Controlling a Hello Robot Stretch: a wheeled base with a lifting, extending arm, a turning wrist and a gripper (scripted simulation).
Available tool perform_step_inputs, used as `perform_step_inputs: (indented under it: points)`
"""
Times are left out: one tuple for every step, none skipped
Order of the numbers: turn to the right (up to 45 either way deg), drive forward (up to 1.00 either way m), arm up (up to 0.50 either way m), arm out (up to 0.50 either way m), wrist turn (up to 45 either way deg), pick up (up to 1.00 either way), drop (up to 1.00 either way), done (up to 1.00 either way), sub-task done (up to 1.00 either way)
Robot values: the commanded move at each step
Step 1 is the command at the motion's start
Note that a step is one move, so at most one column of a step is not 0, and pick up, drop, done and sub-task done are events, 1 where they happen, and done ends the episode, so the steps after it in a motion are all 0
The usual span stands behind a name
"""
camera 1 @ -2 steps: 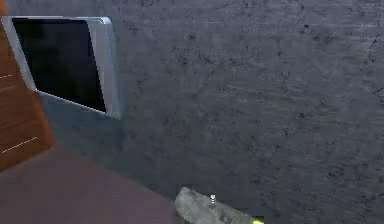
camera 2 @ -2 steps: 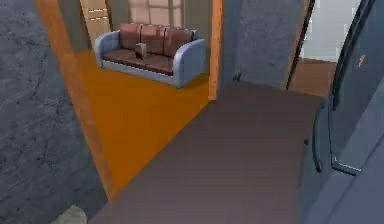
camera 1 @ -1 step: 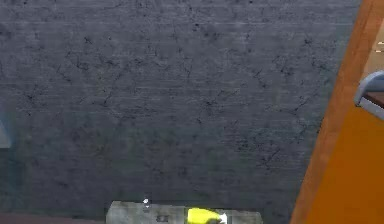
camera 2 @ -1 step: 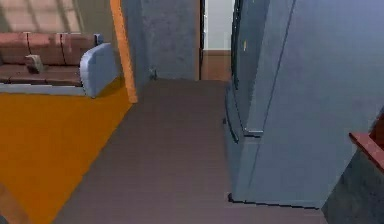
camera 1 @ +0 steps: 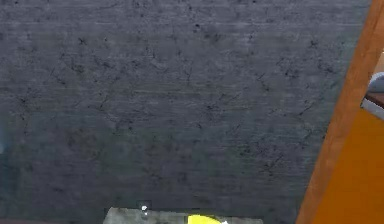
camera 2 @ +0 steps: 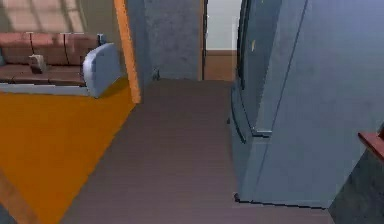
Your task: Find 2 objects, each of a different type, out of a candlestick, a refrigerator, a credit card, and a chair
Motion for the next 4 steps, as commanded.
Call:
perform_step_inputs:
  points:
    - [36.0,0.00,0.00,0.00,0.0,0.00,0.00,0.00,0.00]
    - [0.0,0.25,0.00,0.00,0.0,0.00,0.00,0.00,0.00]
    - [45.0,0.00,0.00,0.00,0.0,0.00,0.00,0.00,0.00]
    - [45.0,0.00,0.00,0.00,0.0,0.00,0.00,0.00,0.00]
